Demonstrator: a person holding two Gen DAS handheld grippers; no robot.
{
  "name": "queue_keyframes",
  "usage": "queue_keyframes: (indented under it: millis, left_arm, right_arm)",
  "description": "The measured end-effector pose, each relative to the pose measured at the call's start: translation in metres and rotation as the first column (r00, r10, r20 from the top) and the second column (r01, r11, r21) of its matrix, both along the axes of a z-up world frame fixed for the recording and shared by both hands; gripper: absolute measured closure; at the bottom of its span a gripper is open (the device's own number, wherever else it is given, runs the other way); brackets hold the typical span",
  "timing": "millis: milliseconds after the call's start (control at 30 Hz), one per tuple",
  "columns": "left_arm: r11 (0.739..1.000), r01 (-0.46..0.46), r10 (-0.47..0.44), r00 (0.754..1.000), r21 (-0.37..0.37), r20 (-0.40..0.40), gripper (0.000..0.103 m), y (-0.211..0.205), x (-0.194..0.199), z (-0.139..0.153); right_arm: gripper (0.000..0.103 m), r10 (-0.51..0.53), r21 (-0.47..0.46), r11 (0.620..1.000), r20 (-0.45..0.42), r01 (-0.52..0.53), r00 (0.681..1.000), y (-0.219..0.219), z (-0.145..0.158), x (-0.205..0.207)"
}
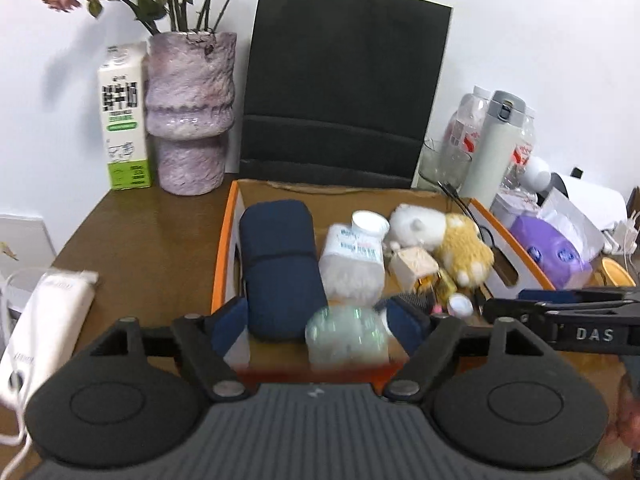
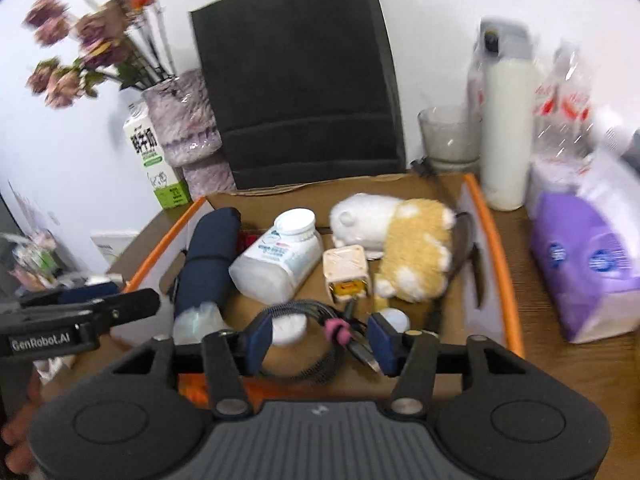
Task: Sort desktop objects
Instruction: 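Carry both white caps into the box and open both tools, then grasp the lavender bag with the right tool while the left tool grasps the orange piece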
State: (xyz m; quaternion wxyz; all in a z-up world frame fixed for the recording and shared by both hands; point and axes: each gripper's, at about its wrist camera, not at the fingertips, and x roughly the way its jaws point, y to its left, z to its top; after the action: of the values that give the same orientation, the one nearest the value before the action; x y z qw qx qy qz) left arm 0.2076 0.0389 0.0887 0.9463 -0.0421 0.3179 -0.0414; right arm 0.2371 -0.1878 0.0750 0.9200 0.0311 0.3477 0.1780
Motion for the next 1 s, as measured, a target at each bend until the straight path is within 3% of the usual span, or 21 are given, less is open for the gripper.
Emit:
queue_keyframes:
  millis: [100,133,233,267,433,667,800,1000]
  left_arm:
    - [0.999,-0.022,0.022,1.000,0.040,0.011,0.014,-0.008,-0.036,-0.004]
    - [0.998,-0.021,0.020,1.000,0.053,0.019,0.007,-0.011,-0.049,-0.006]
    - [0.997,-0.012,0.008,0.999,0.076,0.053,0.003,-0.016,-0.092,-0.011]
    - [0.997,-0.005,0.001,0.998,0.078,0.057,0.002,-0.018,-0.104,-0.013]
    - [0.999,-0.001,-0.001,0.999,0.051,0.054,0.000,-0.021,-0.164,-0.033]
    - [0.997,0.036,-0.040,0.998,0.074,0.051,0.000,-0.023,-0.234,-0.067]
    - [0.996,0.070,-0.071,0.997,0.062,0.020,0.000,-0.025,-0.253,-0.077]
    - [0.995,0.049,-0.054,0.997,0.086,0.054,0.000,-0.023,-0.253,-0.071]
  right_arm:
    - [0.041,-0.002,-0.063,0.998,0.057,0.005,0.998,0.001,-0.002,-0.039]
    - [0.039,-0.002,-0.079,0.997,0.072,0.008,0.997,0.000,-0.003,-0.051]
    - [0.018,-0.006,-0.117,0.993,0.118,0.020,0.993,-0.002,-0.009,-0.092]
    - [0.017,-0.007,-0.132,0.991,0.130,0.024,0.992,-0.002,-0.012,-0.105]
    - [0.017,-0.012,-0.177,0.984,0.115,0.033,0.993,-0.005,-0.034,-0.159]
    - [0.017,-0.026,-0.091,0.995,0.065,0.032,0.998,-0.018,-0.059,-0.222]
    - [0.017,-0.019,-0.081,0.996,0.077,0.025,0.997,-0.025,-0.069,-0.245]
    - [0.017,0.002,-0.044,0.999,0.075,0.002,0.997,-0.026,-0.068,-0.252]
